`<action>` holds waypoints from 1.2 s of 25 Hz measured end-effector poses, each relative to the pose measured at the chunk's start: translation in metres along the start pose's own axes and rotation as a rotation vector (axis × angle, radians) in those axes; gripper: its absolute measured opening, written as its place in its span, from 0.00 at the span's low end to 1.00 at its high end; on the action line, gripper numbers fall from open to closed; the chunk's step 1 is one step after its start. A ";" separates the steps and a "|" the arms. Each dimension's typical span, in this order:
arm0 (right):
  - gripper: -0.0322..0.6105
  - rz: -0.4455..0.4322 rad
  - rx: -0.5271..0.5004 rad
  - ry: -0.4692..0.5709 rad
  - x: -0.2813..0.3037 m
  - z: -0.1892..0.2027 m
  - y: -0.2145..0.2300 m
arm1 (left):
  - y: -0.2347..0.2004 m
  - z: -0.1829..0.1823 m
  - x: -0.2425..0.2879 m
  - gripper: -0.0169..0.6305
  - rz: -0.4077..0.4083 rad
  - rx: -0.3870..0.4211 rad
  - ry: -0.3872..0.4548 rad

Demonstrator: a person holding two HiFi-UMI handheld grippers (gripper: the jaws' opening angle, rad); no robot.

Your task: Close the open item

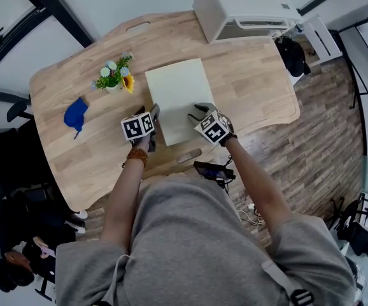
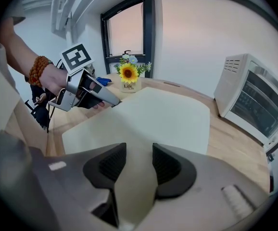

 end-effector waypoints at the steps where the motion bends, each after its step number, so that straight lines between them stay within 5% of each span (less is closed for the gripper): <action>1: 0.33 0.001 0.005 -0.001 0.000 -0.001 0.000 | 0.001 -0.001 -0.001 0.43 -0.004 0.007 0.000; 10: 0.31 -0.055 0.067 -0.033 -0.012 -0.012 0.013 | 0.024 -0.004 -0.016 0.42 0.005 0.190 0.009; 16: 0.30 0.013 0.146 0.089 -0.031 -0.042 0.030 | 0.056 -0.020 -0.033 0.41 0.046 0.325 0.081; 30: 0.28 0.160 0.124 0.389 -0.099 -0.119 0.037 | 0.144 -0.093 -0.085 0.36 0.146 0.536 0.373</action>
Point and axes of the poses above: the fingertips, and each gripper's own axes: x forward along the fingers, y to its right, z out of its underside, the point moved 9 cm from there along -x, backward along the fingers, and after that the axes turned 10 degrees about z, right-handed, at the moved point
